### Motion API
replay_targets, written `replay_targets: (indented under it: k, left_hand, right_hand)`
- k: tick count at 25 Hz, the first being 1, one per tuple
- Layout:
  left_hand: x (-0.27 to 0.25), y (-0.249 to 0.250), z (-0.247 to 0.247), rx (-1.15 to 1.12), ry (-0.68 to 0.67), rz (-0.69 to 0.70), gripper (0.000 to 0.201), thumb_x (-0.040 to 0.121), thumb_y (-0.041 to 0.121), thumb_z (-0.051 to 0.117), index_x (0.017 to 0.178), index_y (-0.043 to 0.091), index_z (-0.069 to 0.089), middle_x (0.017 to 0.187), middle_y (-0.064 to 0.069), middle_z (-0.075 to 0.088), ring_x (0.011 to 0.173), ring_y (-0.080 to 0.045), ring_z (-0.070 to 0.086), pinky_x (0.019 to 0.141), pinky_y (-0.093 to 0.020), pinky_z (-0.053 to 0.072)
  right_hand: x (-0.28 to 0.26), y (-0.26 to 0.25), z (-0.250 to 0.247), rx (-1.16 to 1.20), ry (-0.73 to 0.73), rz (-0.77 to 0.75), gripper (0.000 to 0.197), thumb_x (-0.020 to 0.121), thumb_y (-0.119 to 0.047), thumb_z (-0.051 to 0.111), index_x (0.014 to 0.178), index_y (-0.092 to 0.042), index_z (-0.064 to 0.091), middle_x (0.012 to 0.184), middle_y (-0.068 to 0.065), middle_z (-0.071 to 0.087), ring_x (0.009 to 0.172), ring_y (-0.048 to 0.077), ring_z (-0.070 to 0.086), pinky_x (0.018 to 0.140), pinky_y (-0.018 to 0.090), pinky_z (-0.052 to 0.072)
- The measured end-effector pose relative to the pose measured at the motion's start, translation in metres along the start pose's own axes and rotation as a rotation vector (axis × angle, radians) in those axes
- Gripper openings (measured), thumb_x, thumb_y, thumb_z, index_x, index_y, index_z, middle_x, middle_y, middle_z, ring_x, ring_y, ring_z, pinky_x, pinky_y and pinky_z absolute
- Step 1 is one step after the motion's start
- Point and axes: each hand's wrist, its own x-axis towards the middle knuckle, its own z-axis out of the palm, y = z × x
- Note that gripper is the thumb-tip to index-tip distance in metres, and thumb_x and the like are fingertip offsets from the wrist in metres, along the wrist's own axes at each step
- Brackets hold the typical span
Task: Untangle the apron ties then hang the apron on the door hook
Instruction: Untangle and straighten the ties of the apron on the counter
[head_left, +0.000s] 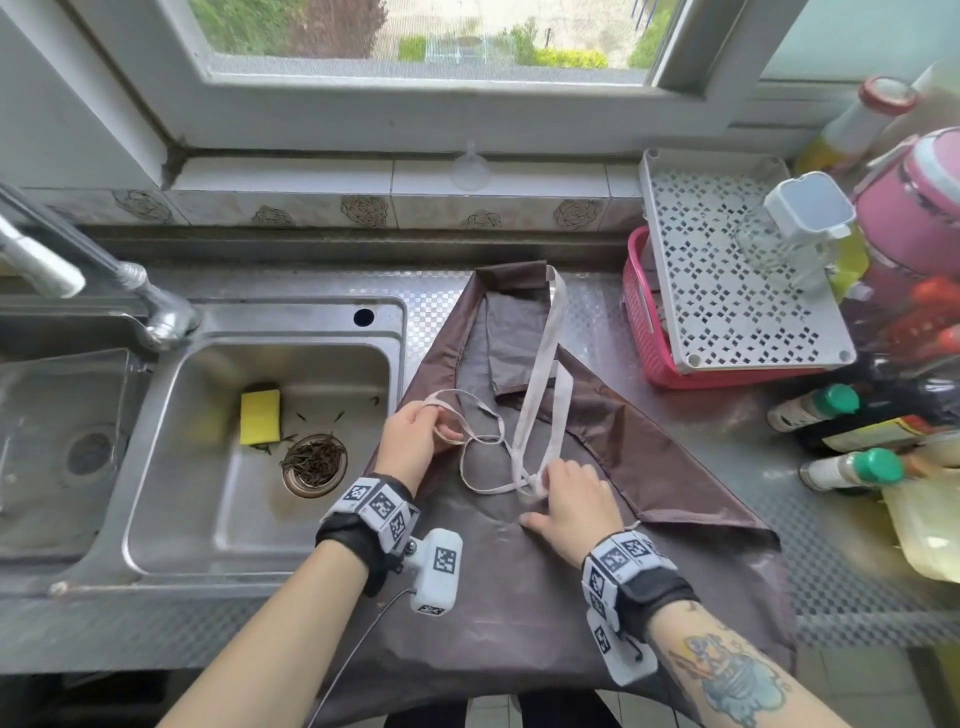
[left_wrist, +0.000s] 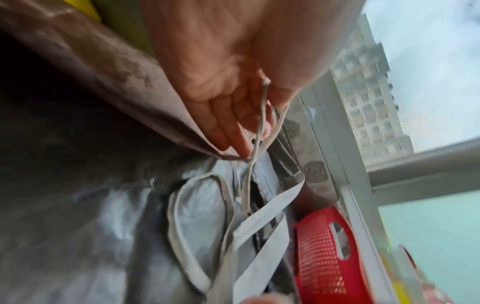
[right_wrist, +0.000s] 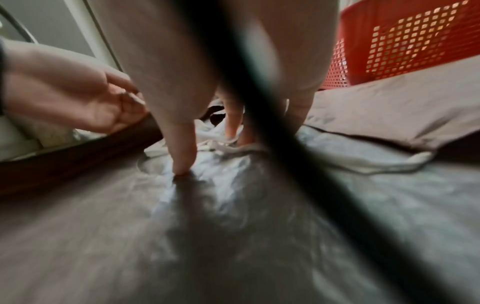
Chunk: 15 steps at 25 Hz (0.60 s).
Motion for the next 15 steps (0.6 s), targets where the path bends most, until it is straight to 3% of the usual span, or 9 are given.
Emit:
replay_targets:
  k: [3,5,7,9,10,11,13,14,15]
  left_hand:
    - [-0.006,0.015,-0.007,-0.248,0.051,-0.026,0.028,0.092,0.006,0.043,0.066,0.011,0.052,0.034,0.005,0.042,0.035,-0.010,0.049,0.053,-0.027,0.047]
    - [-0.006,0.022,-0.011,-0.324,0.050,0.000,0.028,0.093,0.007,0.044,0.067,0.011,0.051,0.035,0.007,0.039,0.033,-0.009,0.042,0.047,-0.024,0.043]
    - [-0.005,0.025,-0.013,-0.264,0.019,0.056,0.025,0.091,0.003,0.046,0.070,0.011,0.056,0.035,0.008,0.040,0.033,-0.008,0.040,0.049,-0.027,0.038]
    - [-0.008,0.027,-0.014,-0.165,-0.061,0.127,0.022,0.089,-0.003,0.047,0.078,0.011,0.059,0.036,0.006,0.046,0.037,-0.008,0.043,0.054,-0.030,0.040]
    - [-0.011,0.029,-0.014,-0.122,-0.106,0.158,0.022,0.088,-0.006,0.047,0.082,0.011,0.060,0.038,0.005,0.049,0.039,-0.008,0.047,0.055,-0.029,0.044]
    - [-0.016,0.032,-0.013,-0.096,-0.148,0.183,0.023,0.086,-0.009,0.047,0.087,0.009,0.060,0.040,0.004,0.053,0.043,-0.009,0.050,0.056,-0.025,0.047]
    - [-0.026,0.038,-0.010,-0.116,-0.219,0.178,0.027,0.084,-0.014,0.044,0.096,0.005,0.060,0.045,0.001,0.055,0.045,-0.010,0.052,0.055,-0.020,0.050]
    - [-0.030,0.040,-0.007,-0.150,-0.252,0.158,0.029,0.084,-0.015,0.042,0.100,0.003,0.059,0.046,0.001,0.054,0.044,-0.010,0.050,0.056,-0.021,0.050]
    - [-0.032,0.040,-0.005,-0.167,-0.275,0.143,0.031,0.084,-0.015,0.041,0.102,0.002,0.059,0.046,0.002,0.051,0.042,-0.010,0.048,0.056,-0.023,0.050]
  right_hand:
    - [0.000,-0.001,-0.002,-0.073,-0.106,0.025,0.025,0.086,-0.035,0.055,0.102,-0.016,0.052,0.107,0.010,0.065,0.106,0.033,0.054,0.088,0.041,0.040]
    - [0.006,0.006,-0.006,0.264,-0.022,0.130,0.010,0.089,-0.023,0.047,0.096,-0.016,0.046,0.094,0.014,0.066,0.094,0.036,0.061,0.082,0.041,0.046]
    - [0.018,0.015,-0.016,0.836,0.168,0.355,0.004,0.090,-0.018,0.039,0.091,-0.018,0.043,0.080,0.014,0.067,0.068,0.032,0.067,0.064,0.039,0.054]
    - [0.026,0.028,-0.031,1.244,0.329,0.504,0.018,0.097,-0.026,0.036,0.099,-0.012,0.047,0.073,0.019,0.065,0.046,0.022,0.064,0.042,0.029,0.051]
    - [0.028,0.033,-0.033,1.262,0.337,0.482,0.030,0.097,-0.035,0.040,0.101,-0.008,0.052,0.075,0.019,0.066,0.049,0.021,0.065,0.044,0.027,0.052]
    - [0.025,0.035,-0.035,1.108,0.287,0.405,0.040,0.092,-0.045,0.048,0.100,-0.006,0.056,0.081,0.016,0.067,0.061,0.021,0.066,0.055,0.030,0.054]
    - [0.012,0.029,-0.025,0.496,0.073,0.174,0.049,0.075,-0.057,0.064,0.097,-0.013,0.059,0.096,0.009,0.063,0.087,0.024,0.061,0.080,0.036,0.050]
    - [0.007,0.023,-0.017,0.286,0.000,0.128,0.054,0.070,-0.060,0.066,0.100,-0.016,0.056,0.100,0.008,0.060,0.094,0.026,0.058,0.086,0.037,0.047]
    - [0.007,0.021,-0.011,0.233,-0.034,0.136,0.061,0.068,-0.063,0.065,0.106,-0.018,0.052,0.104,0.007,0.060,0.098,0.028,0.058,0.088,0.039,0.047]
